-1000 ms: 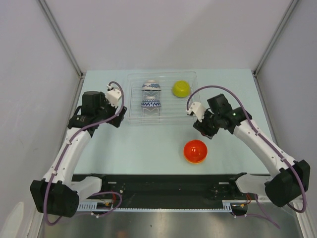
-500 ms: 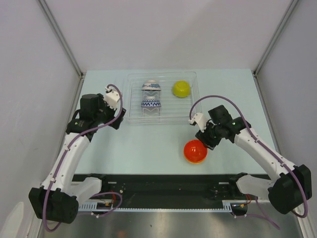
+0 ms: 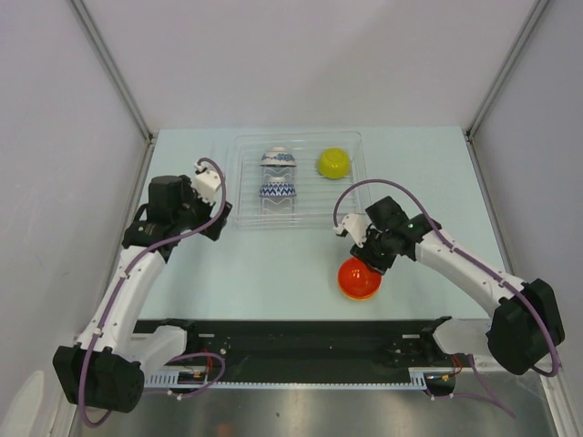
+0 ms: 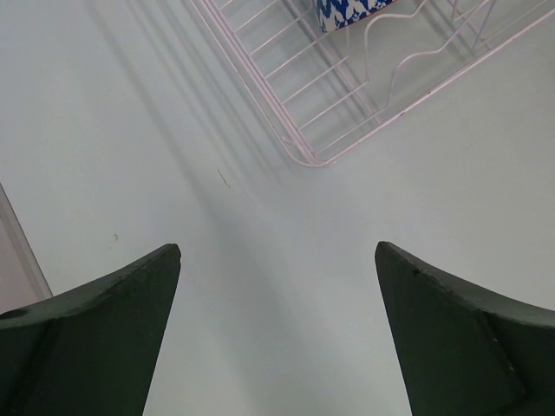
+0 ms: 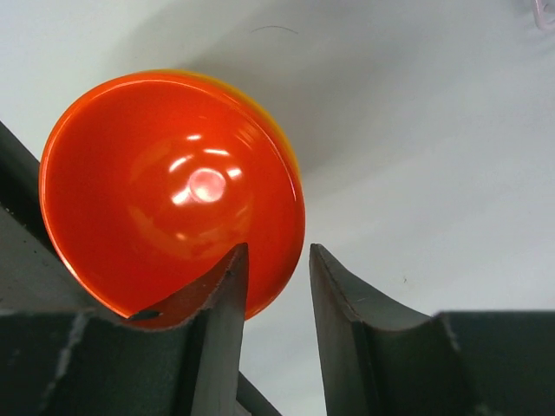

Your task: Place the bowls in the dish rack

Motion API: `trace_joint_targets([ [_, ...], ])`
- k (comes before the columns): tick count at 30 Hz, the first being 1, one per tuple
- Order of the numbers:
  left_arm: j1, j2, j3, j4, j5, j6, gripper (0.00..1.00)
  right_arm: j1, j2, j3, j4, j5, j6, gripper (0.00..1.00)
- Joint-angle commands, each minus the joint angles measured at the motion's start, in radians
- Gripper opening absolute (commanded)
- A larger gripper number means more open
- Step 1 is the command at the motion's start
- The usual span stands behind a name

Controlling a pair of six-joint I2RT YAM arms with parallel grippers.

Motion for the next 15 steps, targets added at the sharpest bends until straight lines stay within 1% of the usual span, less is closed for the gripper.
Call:
trace_joint_targets([
  [1, 0.009, -0.014, -0.005, 0.025, 0.007, 0.001, 1.0, 0.036, 0.016, -0.005, 0.038, 0.062, 0.021, 0.34],
  [3, 0.009, -0.015, -0.008, 0.028, 0.007, 0.001, 1.0, 0.046, 0.013, -0.005, 0.041, 0.094, 0.021, 0.3],
  [4, 0.009, -0.014, -0.008, 0.033, 0.007, 0.002, 1.0, 0.059, 0.008, 0.0, 0.042, 0.114, 0.021, 0.25],
  [8, 0.009, -0.003, -0.011, 0.042, 0.002, 0.002, 1.0, 0.091, -0.018, 0.029, 0.026, 0.169, 0.002, 0.17],
  [9, 0.009, 0.002, -0.008, 0.047, 0.001, 0.002, 1.0, 0.096, -0.022, 0.035, 0.025, 0.171, -0.003, 0.12],
  [10, 0.009, 0.005, -0.007, 0.05, -0.001, 0.001, 1.0, 0.102, -0.028, 0.046, 0.022, 0.204, -0.011, 0.1],
  [12, 0.009, 0.031, 0.005, 0.048, -0.004, -0.001, 1.0, 0.105, -0.048, 0.067, 0.019, 0.211, -0.031, 0.05],
  [13, 0.009, 0.038, 0.016, 0.048, -0.004, -0.002, 1.0, 0.106, -0.053, 0.075, 0.018, 0.209, -0.034, 0.0],
  [15, 0.009, 0.054, 0.027, 0.051, -0.013, -0.004, 0.99, 0.114, -0.058, 0.102, 0.006, 0.209, -0.04, 0.0],
])
